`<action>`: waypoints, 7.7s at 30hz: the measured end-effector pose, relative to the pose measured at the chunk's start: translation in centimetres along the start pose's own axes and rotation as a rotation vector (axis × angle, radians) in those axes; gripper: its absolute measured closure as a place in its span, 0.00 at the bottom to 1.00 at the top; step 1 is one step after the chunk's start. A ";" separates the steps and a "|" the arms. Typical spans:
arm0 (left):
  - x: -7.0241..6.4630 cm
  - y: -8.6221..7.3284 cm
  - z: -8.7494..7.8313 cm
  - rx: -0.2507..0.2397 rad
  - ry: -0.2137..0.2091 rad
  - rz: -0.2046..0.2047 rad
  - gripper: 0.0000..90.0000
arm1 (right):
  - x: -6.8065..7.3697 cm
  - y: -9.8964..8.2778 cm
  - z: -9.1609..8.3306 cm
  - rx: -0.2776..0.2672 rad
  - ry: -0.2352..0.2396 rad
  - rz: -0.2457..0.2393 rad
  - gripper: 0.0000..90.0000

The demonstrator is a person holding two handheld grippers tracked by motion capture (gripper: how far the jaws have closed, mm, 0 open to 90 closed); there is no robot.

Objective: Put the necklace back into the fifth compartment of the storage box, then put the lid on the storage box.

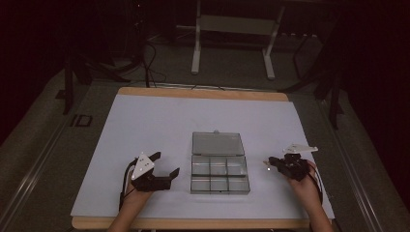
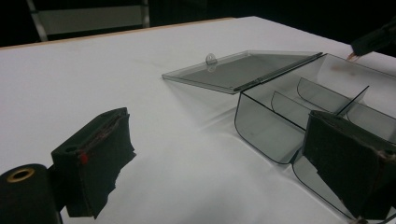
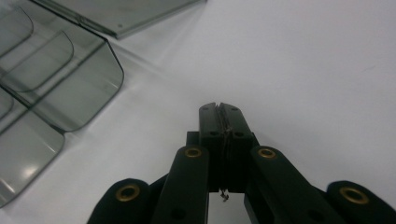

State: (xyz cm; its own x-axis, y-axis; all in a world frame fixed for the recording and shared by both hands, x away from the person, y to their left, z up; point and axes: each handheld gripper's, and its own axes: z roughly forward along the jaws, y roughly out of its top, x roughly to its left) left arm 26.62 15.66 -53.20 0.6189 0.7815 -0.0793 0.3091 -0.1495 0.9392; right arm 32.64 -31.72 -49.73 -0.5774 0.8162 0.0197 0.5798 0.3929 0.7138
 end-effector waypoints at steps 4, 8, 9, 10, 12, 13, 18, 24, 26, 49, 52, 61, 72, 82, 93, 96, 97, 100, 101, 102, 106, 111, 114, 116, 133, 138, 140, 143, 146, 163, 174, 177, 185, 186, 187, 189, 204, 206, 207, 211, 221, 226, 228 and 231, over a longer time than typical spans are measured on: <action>0.0 0.0 0.0 -0.001 0.002 -0.001 0.10 | -0.1 0.5 -0.9 -0.014 0.004 0.002 0.99; 0.1 -0.1 0.0 0.001 0.003 0.001 0.10 | -0.1 1.0 -1.8 -0.037 0.010 -0.004 0.99; 0.1 -0.1 0.0 0.001 0.003 0.000 0.10 | 0.0 1.1 -2.0 -0.044 0.011 -0.007 0.99; 0.1 -0.1 0.0 0.001 0.004 0.000 0.10 | 0.0 1.2 -2.2 -0.043 0.012 -0.008 0.99; 0.1 -0.1 0.0 0.000 0.004 0.001 0.10 | 0.1 1.4 -2.6 -0.050 0.011 -0.014 0.99; 0.1 -0.1 0.0 0.000 0.005 -0.001 0.10 | 0.1 1.5 -2.8 -0.052 0.010 -0.018 0.99; 0.1 -0.1 0.0 -0.001 0.005 0.000 0.10 | 0.4 2.1 -3.7 -0.069 0.009 -0.033 0.99; 0.0 -0.1 0.1 0.001 0.003 0.002 0.10 | 0.8 2.9 -4.8 -0.086 0.014 -0.050 0.99; 0.0 -0.1 0.1 0.000 0.003 0.001 0.10 | 0.9 3.1 -5.2 -0.094 0.014 -0.058 0.99; 0.2 0.1 -0.3 -0.018 0.008 0.000 0.10 | 4.4 6.4 -8.7 -0.181 0.082 -0.148 0.99; 0.1 0.1 -0.3 -0.014 0.008 0.000 0.10 | 5.0 6.8 -8.8 -0.188 0.098 -0.160 0.99; 0.1 0.1 -0.3 -0.014 0.005 0.001 0.10 | 7.2 7.9 -8.8 -0.205 0.150 -0.211 0.99; 0.0 0.1 -0.3 -0.013 0.004 0.008 0.10 | 9.8 8.9 -7.5 -0.220 0.231 -0.251 0.99; 0.1 0.1 -0.4 -0.018 0.003 0.005 0.10 | 12.6 9.4 -5.6 -0.197 0.309 -0.288 0.99; 0.1 0.2 -0.5 -0.024 0.006 0.006 0.10 | 14.2 8.9 -3.9 -0.169 0.355 -0.300 0.99; 0.1 0.2 -0.5 -0.022 0.005 0.006 0.10 | 14.5 8.6 -3.2 -0.150 0.361 -0.304 0.99; 0.1 0.2 -0.5 -0.021 0.004 0.007 0.10 | 14.6 8.5 -3.0 -0.143 0.364 -0.303 0.99; 0.1 0.2 -0.5 -0.026 0.003 0.006 0.10 | 14.8 8.1 -2.5 -0.125 0.366 -0.311 0.99; 0.1 0.3 -0.5 -0.027 0.003 0.006 0.10 | 14.9 8.0 -2.2 -0.115 0.366 -0.311 0.99; 0.1 0.3 -0.6 -0.026 0.004 0.008 0.10 | 15.0 7.8 -2.0 -0.108 0.365 -0.315 0.99; 0.1 0.2 -0.6 -0.027 0.004 0.006 0.10 | 15.0 7.1 -1.0 -0.080 0.369 -0.308 0.99; 0.2 0.2 -0.6 -0.028 0.003 0.001 0.10 | 14.9 6.1 0.4 -0.022 0.370 -0.305 0.99; 0.2 0.2 -0.6 -0.027 0.003 0.001 0.10 | 14.8 5.4 1.2 0.021 0.368 -0.308 0.99; 0.1 0.2 -0.6 -0.027 0.001 0.002 0.10 | 14.7 5.0 1.6 0.049 0.367 -0.309 0.99; 0.1 0.2 -0.5 -0.027 0.003 0.004 0.10 | 14.4 4.1 4.6 0.206 0.360 -0.316 0.98; 0.2 0.3 -0.6 -0.031 0.002 0.004 0.10 | 14.4 4.2 5.0 0.224 0.361 -0.317 0.98; 0.2 0.3 -0.6 -0.032 0.001 0.002 0.10 | 14.4 4.2 4.9 0.224 0.361 -0.314 0.98; 0.1 0.3 -0.6 -0.031 0.001 0.004 0.10 | 14.4 4.3 4.8 0.218 0.364 -0.311 0.95; 0.1 0.3 -0.6 -0.032 0.004 -0.001 0.10 | 14.4 4.3 4.7 0.219 0.369 -0.310 0.93; 0.0 1.3 -0.5 0.055 -0.052 -0.093 0.11 | 13.4 4.6 2.5 0.130 0.331 -0.312 0.77; -1.0 2.5 -0.1 0.079 -0.101 -0.043 0.11 | 11.4 4.8 0.4 0.050 0.256 -0.264 0.71; -1.0 2.8 0.0 0.076 -0.106 -0.040 0.12 | 10.8 4.8 0.0 0.014 0.214 -0.251 0.70; -1.2 3.8 0.8 0.089 -0.135 -0.030 0.12 | 8.9 4.6 0.0 -0.034 0.167 -0.182 0.62; -1.2 3.9 0.9 0.092 -0.134 -0.026 0.12 | 8.7 4.6 -0.1 -0.038 0.163 -0.175 0.60; -1.2 4.0 1.1 0.094 -0.135 -0.024 0.12 | 8.6 4.7 -0.1 -0.045 0.155 -0.168 0.59; -1.2 4.2 1.4 0.089 -0.137 -0.031 0.12 | 8.2 4.7 -0.3 -0.059 0.143 -0.162 0.59; -1.0 6.2 4.2 0.112 -0.130 -0.087 0.12 | 5.3 5.0 0.4 -0.080 0.078 -0.069 0.57; -0.9 6.4 4.7 0.114 -0.118 -0.093 0.17 | 5.1 5.2 0.6 -0.088 0.070 -0.053 0.57; -0.8 6.5 5.1 0.120 -0.098 -0.082 0.17 | 5.0 5.3 0.6 -0.095 0.067 -0.046 0.57; 0.0 6.9 6.2 0.130 -0.085 -0.107 0.17 | 4.6 5.7 1.0 -0.109 0.067 -0.009 0.56; 0.9 7.4 9.1 0.184 -0.026 -0.183 0.20 | 3.9 6.7 2.7 -0.101 0.045 0.027 0.56; 0.9 7.3 10.8 0.237 0.028 -0.170 0.23 | 3.8 7.1 4.1 -0.062 0.059 0.057 0.58; 0.9 7.3 11.4 0.255 0.038 -0.171 0.24 | 3.7 7.1 4.8 -0.058 0.054 0.074 0.57; 1.0 7.5 12.1 0.268 0.040 -0.185 0.24 | 3.4 7.1 5.7 -0.049 0.048 0.107 0.56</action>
State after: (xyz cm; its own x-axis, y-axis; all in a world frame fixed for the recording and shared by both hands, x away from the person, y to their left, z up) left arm 38.31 8.03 -50.32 0.5072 0.8327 -0.2222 0.5961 -0.1527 0.7883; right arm 38.08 -23.79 -48.63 -0.5415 0.8305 0.1304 0.6114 0.2826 0.7391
